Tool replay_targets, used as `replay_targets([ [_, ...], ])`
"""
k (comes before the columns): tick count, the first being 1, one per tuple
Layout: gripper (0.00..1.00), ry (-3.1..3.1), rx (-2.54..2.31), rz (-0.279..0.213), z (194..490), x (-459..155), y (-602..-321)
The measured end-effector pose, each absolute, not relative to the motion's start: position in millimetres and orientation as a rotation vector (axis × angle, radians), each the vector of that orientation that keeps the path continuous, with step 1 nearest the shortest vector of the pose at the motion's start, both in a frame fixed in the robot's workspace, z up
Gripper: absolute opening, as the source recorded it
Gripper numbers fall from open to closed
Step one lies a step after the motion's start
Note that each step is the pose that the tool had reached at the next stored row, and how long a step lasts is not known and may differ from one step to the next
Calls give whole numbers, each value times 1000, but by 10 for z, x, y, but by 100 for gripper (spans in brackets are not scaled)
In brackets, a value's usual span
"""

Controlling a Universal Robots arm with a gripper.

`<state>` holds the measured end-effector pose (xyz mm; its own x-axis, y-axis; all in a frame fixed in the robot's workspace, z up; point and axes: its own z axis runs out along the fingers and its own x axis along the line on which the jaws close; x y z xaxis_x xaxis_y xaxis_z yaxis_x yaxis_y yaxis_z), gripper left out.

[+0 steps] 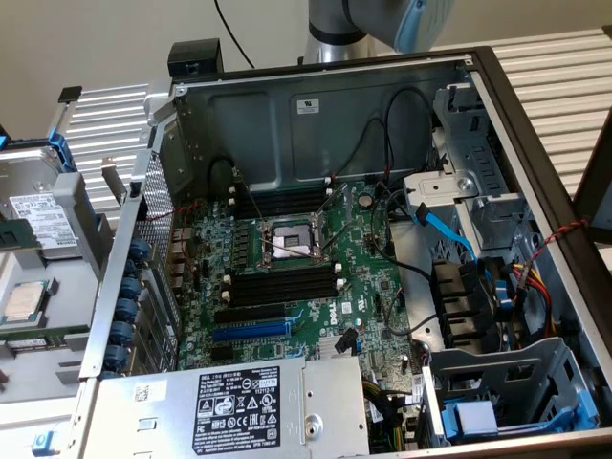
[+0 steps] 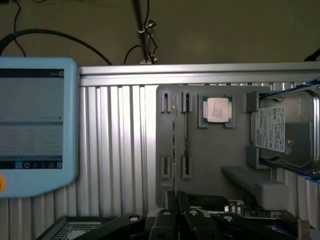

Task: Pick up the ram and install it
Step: 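Pick up the ram and move it above insertion slot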

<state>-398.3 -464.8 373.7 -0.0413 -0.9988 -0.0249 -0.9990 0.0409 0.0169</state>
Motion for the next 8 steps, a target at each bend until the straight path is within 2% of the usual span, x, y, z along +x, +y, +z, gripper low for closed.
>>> replay_targets([
  [8,12,2262,-2170,48,3976,-3691,-4654],
])
